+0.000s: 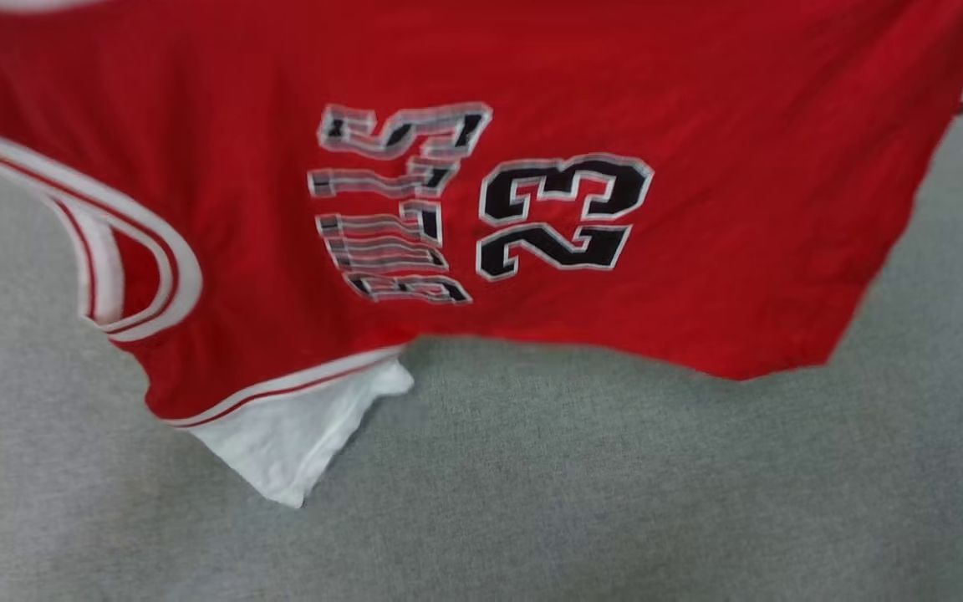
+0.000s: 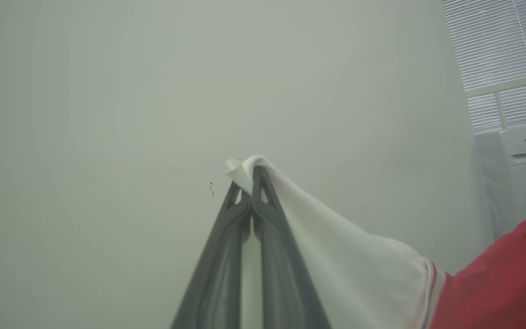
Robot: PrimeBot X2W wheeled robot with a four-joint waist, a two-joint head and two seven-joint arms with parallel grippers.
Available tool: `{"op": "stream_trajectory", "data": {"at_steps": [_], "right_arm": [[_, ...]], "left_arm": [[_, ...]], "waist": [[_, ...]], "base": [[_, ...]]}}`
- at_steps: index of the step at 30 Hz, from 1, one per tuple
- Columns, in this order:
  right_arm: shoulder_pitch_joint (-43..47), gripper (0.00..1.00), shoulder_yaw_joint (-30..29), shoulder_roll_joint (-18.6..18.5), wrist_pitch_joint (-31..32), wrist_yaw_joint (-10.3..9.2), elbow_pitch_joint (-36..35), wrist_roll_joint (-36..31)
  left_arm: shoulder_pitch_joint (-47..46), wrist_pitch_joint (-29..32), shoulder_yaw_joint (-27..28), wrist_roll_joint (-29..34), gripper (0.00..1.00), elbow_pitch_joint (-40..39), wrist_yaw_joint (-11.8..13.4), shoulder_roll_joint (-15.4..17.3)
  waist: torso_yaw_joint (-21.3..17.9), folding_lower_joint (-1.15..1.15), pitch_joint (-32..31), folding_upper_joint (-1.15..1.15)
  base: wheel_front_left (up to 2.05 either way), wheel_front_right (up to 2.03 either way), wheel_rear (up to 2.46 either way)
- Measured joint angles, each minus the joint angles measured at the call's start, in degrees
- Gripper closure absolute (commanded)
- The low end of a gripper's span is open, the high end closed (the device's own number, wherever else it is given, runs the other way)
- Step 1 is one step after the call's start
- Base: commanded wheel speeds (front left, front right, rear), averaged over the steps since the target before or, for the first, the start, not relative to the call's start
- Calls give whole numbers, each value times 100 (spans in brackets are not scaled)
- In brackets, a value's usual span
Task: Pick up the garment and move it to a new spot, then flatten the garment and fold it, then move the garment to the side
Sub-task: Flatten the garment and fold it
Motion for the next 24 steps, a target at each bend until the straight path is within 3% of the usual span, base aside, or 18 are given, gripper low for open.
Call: {"op": "stream_trajectory", "data": {"at_steps": [10,19,24], "right_arm": [[-1430,100,-134,147,-500,1,400,-505],[-3224,100,15,467,-1350,1,1755,-1147],[-4091,100,-64,637,-2111,2,2608,-1646]], "left_arm": [[-2641,193,-394,-134,100,1662,-380,-99],[-5343,-454,-905,472,100,3737,-781,-522],[-6304,-1093,-1089,931,100,4712,-781,-720]], "waist": [[22,0,1237,0],[135,1,2383,0],[222,1,2861,0]], "base": [[0,0,0],[0,0,0],[0,0,0]]}}
